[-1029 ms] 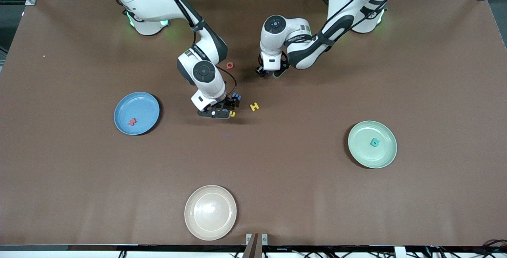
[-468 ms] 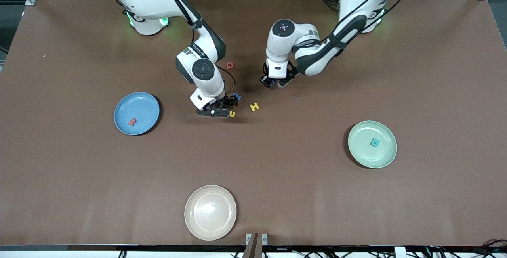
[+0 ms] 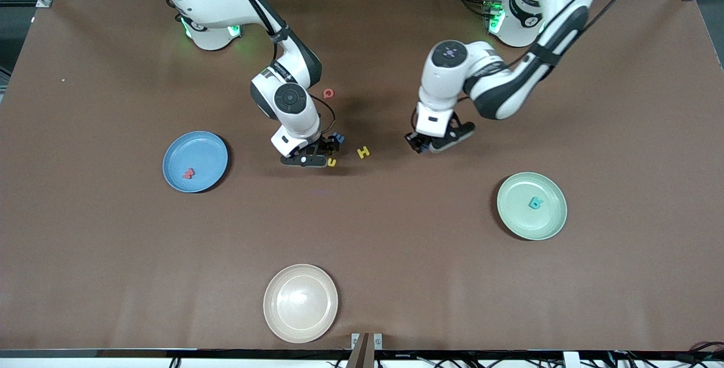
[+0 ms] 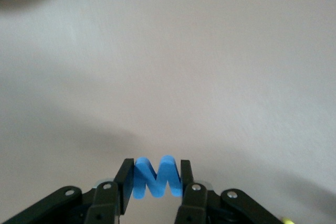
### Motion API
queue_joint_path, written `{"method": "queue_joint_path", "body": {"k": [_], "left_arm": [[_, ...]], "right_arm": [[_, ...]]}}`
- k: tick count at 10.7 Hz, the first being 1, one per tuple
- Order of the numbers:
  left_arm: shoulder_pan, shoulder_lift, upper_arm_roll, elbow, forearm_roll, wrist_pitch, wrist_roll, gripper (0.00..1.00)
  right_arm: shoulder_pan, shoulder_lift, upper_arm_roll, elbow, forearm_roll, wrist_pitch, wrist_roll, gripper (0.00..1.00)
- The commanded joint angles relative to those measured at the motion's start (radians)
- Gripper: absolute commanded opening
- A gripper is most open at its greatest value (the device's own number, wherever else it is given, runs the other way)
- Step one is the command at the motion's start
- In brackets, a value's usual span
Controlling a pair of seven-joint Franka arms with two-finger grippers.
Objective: Sort upper and lower case letters into plates
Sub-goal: 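Grasp the blue M with the left gripper and lift it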
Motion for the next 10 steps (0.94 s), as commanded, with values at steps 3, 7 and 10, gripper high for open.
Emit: {"method": "queue_joint_path", "body": {"k": [3, 7, 10], "left_arm": [[0.115, -0.099, 0.056, 0.148, -0.348, -0.320, 0.801, 0.00], [0.113, -0.145, 0.236, 0.187, -0.425, -0.374, 1.104, 0.00], [0.104, -0.089, 0.419, 0.195, -0.428, -0.326, 1.314, 0.00]], "right_arm": [[-0.017, -0.013, 0.008, -0.019, -0.093, 0.029, -0.013, 1.00], [-0.018, -0.003, 0.008, -0.019, -0.137, 0.037, -0.015, 0.93], [-0.017, -0.002, 0.008, -0.007, -0.142, 0.048, -0.015, 0.90]]}}
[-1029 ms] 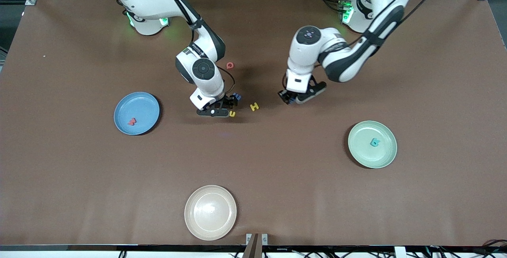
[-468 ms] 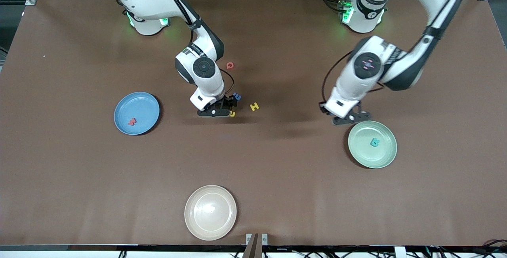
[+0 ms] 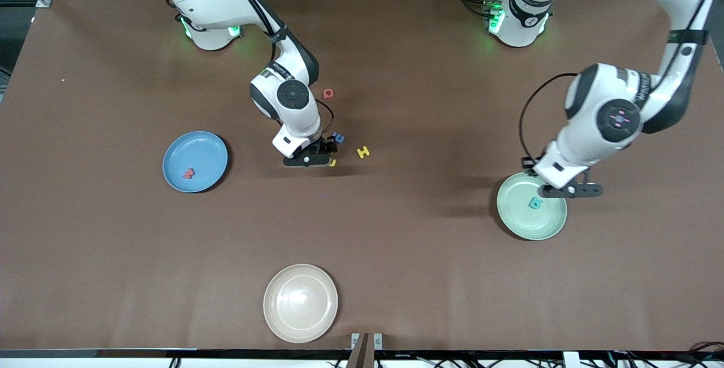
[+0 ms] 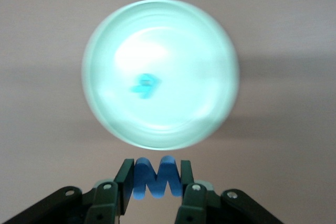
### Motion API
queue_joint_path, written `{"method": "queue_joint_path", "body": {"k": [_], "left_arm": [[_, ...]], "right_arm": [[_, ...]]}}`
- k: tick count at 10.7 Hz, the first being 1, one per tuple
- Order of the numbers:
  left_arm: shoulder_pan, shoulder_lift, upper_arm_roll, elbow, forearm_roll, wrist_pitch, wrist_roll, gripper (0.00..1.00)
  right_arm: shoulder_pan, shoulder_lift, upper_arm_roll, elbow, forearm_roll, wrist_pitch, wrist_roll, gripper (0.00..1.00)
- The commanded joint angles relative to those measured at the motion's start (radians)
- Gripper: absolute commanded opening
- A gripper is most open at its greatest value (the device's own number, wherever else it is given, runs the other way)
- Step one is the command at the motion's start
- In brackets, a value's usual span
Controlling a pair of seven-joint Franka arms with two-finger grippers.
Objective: Sort upper and lower case letters into plates
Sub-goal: 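Carry the blue M over the green plate and open the left gripper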
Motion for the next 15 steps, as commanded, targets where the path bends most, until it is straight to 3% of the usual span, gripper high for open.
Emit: {"method": "queue_joint_path", "body": {"k": [1, 7, 8, 9, 15], "left_arm": [[-0.022, 0.045, 0.069, 0.003, -0.029, 0.054, 0.074, 0.00], [-0.062, 0.120, 0.071, 0.104, -0.026, 0.053, 0.061, 0.02], [-0.073, 0.117, 0.071, 0.106, -0.029, 0.053, 0.053, 0.43], [-0.079, 0.112, 0.071, 0.107, -0.036, 0.053, 0.051, 0.98], [-0.151, 0.070, 0.046, 0.091, -0.041, 0.042, -0.169, 1.00]], "right_arm": [[-0.015, -0.005, 0.010, -0.002, -0.050, 0.020, -0.001, 0.90], [-0.015, 0.004, 0.010, -0.002, -0.060, 0.028, -0.001, 0.80], [-0.015, 0.004, 0.010, -0.002, -0.061, 0.028, -0.001, 0.80], [-0.015, 0.004, 0.010, -0.003, -0.059, 0.026, -0.001, 0.80], [-0.017, -0.008, 0.010, -0.010, -0.059, 0.013, 0.002, 0.80]]}}
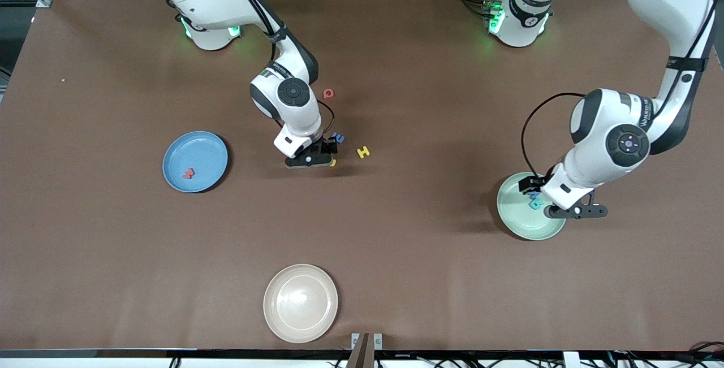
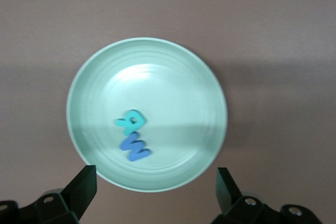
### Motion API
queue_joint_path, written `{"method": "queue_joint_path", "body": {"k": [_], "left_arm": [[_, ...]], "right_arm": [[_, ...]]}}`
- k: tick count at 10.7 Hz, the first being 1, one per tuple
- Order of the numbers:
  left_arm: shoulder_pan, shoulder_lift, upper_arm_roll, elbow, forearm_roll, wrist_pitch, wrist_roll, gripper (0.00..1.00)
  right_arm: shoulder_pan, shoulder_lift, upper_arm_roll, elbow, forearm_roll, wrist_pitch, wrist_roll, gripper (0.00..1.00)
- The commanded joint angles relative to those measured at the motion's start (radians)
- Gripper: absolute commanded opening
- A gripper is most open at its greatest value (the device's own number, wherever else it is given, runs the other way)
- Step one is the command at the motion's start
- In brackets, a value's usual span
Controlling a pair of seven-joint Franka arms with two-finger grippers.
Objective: Sort upper and lower case letters into plates
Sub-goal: 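Carry the blue M over the green plate and open the left gripper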
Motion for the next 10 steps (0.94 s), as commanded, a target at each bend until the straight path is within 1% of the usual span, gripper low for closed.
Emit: {"method": "queue_joint_path", "body": {"k": [1, 3, 7, 10], "left_arm": [[-0.028, -0.051, -0.042, -0.017, -0.027, -0.041, -0.124, 1.00], [-0.028, -0.069, -0.091, -0.014, -0.027, -0.061, -0.186, 1.00], [-0.031, -0.071, -0.155, -0.013, -0.065, -0.073, -0.302, 1.00], [-0.038, -0.071, -0.178, -0.013, -0.065, -0.073, -0.350, 1.00]], "right_arm": [[-0.018, -0.008, 0.009, -0.009, -0.025, -0.007, 0.011, 0.80], [-0.018, -0.008, 0.010, -0.008, -0.021, -0.009, 0.016, 0.79], [-0.018, -0.011, 0.013, -0.002, -0.014, -0.009, 0.028, 0.78], [-0.019, -0.013, 0.020, -0.002, -0.012, -0.012, 0.030, 0.77]]}}
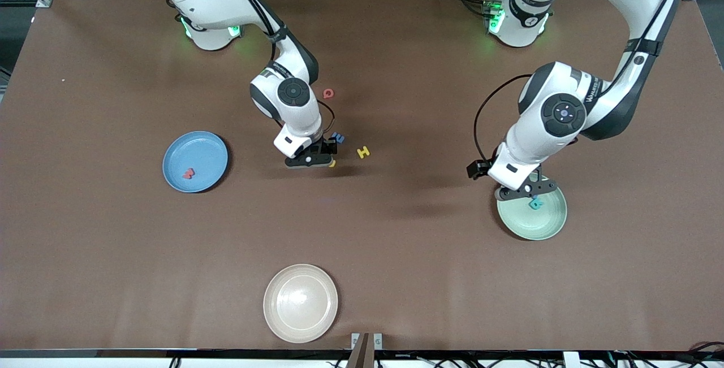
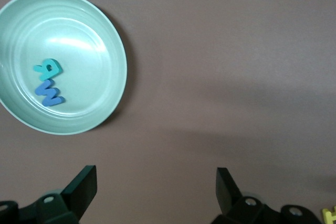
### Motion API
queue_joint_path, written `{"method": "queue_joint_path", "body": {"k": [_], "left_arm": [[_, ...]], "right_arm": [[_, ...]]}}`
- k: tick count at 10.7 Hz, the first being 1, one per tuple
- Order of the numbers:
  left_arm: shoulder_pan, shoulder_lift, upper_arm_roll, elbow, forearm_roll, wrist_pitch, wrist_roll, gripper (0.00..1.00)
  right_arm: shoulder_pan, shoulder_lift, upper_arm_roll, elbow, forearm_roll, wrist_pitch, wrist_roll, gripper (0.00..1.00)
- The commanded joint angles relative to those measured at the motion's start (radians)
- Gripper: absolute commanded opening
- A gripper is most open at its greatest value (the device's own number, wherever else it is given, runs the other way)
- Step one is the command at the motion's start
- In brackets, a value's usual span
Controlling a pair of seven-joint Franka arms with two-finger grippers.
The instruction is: Sort upper and lower case letters into plates
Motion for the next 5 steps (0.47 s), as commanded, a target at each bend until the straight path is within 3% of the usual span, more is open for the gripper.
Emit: {"method": "queue_joint_path", "body": {"k": [1, 5], "left_arm": [[-0.002, -0.021, -0.010, -0.010, -0.026, -0.012, -0.035, 1.00], [-0.017, -0.032, -0.014, -0.010, -0.030, -0.012, -0.062, 1.00]], "right_arm": [[-0.018, -0.015, 0.019, -0.004, -0.012, -0.019, 0.022, 0.77], [-0.024, -0.018, 0.031, -0.009, -0.011, -0.020, 0.024, 0.76]]}}
